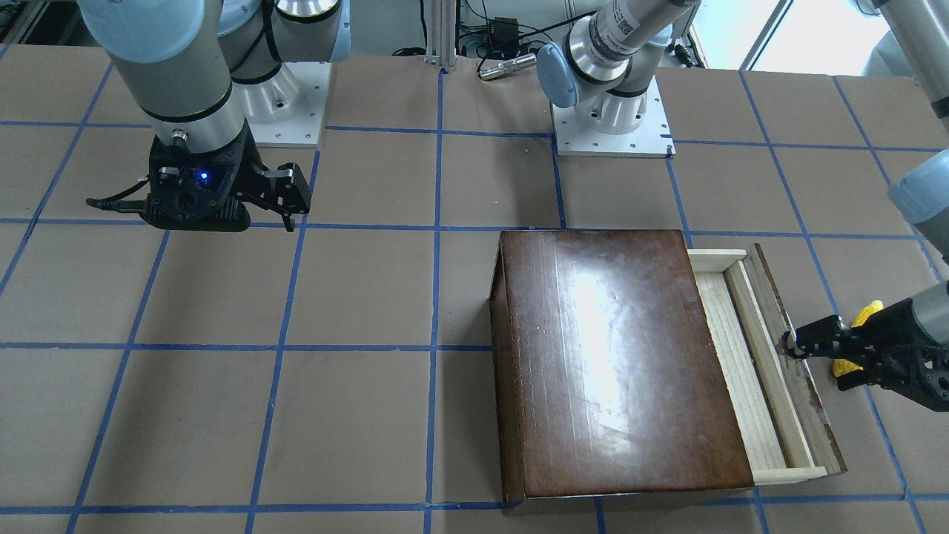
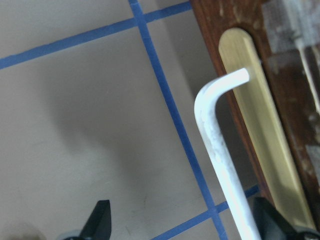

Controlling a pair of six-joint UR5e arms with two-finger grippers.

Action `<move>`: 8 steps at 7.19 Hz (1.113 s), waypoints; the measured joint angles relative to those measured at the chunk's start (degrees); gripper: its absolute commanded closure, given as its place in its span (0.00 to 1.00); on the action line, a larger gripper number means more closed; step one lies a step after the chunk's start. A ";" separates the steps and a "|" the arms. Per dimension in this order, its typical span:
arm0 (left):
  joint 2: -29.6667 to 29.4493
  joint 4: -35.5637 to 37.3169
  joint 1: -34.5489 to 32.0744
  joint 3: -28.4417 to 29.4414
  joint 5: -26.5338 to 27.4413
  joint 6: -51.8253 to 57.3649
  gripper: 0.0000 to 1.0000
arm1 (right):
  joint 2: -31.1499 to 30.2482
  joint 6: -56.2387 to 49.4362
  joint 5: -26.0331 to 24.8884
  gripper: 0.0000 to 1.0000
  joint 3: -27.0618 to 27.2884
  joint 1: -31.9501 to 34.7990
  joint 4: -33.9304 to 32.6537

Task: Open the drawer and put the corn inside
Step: 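Pull the drawer open with the left gripper, away from the cabinet, then move the left gripper over the yellow corn cob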

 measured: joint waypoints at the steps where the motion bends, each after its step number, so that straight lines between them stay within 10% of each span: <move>1: 0.02 0.00 0.10 0.00 0.02 0.13 0.01 | -0.01 0.00 0.00 0.00 0.00 0.00 0.00; 8: 4.98 -6.48 0.65 3.80 5.57 -0.26 0.00 | 0.04 0.00 0.00 0.00 0.00 0.00 -0.05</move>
